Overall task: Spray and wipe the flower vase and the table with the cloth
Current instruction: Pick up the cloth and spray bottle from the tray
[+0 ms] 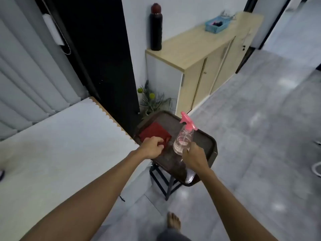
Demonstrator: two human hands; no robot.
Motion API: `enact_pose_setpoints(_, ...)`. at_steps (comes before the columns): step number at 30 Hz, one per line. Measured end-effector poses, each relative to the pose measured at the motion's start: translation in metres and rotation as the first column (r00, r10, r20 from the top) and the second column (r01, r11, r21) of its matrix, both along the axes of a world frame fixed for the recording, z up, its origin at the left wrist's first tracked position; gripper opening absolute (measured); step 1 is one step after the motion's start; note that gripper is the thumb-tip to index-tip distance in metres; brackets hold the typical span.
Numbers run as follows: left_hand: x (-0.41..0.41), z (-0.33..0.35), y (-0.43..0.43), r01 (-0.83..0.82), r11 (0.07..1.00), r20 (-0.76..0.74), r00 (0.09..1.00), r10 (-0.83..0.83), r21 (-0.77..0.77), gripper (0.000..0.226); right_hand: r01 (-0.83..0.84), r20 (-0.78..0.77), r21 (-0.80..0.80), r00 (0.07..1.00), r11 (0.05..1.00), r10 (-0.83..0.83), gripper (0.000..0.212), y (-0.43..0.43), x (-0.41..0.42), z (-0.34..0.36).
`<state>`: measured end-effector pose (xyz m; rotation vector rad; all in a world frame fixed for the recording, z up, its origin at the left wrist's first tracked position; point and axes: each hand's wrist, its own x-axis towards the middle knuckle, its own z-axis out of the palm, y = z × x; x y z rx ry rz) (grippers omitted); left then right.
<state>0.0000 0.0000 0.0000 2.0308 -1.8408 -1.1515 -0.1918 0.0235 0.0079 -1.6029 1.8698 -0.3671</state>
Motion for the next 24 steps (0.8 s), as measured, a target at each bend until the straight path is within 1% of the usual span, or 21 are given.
enact_pose_setpoints(2,-0.008,-0.016,-0.015,-0.026,0.999,0.022,0.999,0.025,0.028,0.047,0.063,0.046,-0.006,0.997,0.998,-0.063,0.034,-0.014,-0.008,-0.010)
enact_pose_setpoints(5,-0.017,-0.049,-0.037,-0.040,0.997,0.078,0.996,0.034,0.068,0.051,0.075,0.135,0.018,0.988,0.997,-0.076,0.045,-0.035,-0.014,-0.028)
enact_pose_setpoints(6,-0.020,-0.059,-0.043,-0.042,0.997,0.110,0.993,0.035,0.059,0.052,0.074,0.162,0.032,0.984,0.997,-0.078,0.049,-0.041,-0.015,-0.033)
enact_pose_setpoints(8,-0.022,-0.079,-0.055,-0.025,0.999,0.221,0.975,0.019,0.026,0.054,0.072,0.198,0.045,0.977,0.996,-0.080,0.056,-0.051,-0.015,-0.041)
enact_pose_setpoints(10,-0.023,-0.097,-0.062,-0.026,0.999,0.331,0.943,0.011,0.042,0.061,0.084,0.235,0.046,0.968,0.995,-0.092,0.062,-0.058,-0.017,-0.049)
enact_pose_setpoints(12,-0.023,-0.112,-0.063,-0.040,0.997,0.372,0.928,0.013,0.064,0.070,0.100,0.281,0.044,0.954,0.994,-0.109,0.068,-0.065,-0.016,-0.051)
enact_pose_setpoints(14,-0.023,-0.126,-0.061,-0.042,0.999,0.403,0.914,0.038,0.002,0.068,0.113,0.315,0.048,0.941,0.992,-0.123,0.072,-0.074,-0.016,-0.052)
enact_pose_setpoints(17,-0.021,-0.139,-0.059,-0.080,0.985,0.423,0.896,0.137,-0.151,0.054,0.095,0.316,0.022,0.944,0.995,-0.097,0.069,-0.083,-0.017,-0.053)
enact_pose_setpoints(19,-0.017,-0.139,-0.064,-0.088,0.975,0.437,0.883,0.171,-0.205,0.044,0.080,0.306,0.010,0.949,0.997,-0.079,0.065,-0.085,-0.017,-0.054)
enact_pose_setpoints(22,-0.012,-0.136,-0.071,-0.115,0.966,0.425,0.881,0.207,-0.232,0.036,0.063,0.290,-0.001,0.955,0.998,-0.060,0.058,-0.087,-0.016,-0.056)
enact_pose_setpoints(24,-0.011,-0.130,-0.073,-0.209,0.956,0.328,0.906,0.269,-0.206,0.038,0.045,0.277,-0.028,0.960,0.999,-0.036,0.057,-0.086,-0.014,-0.054)
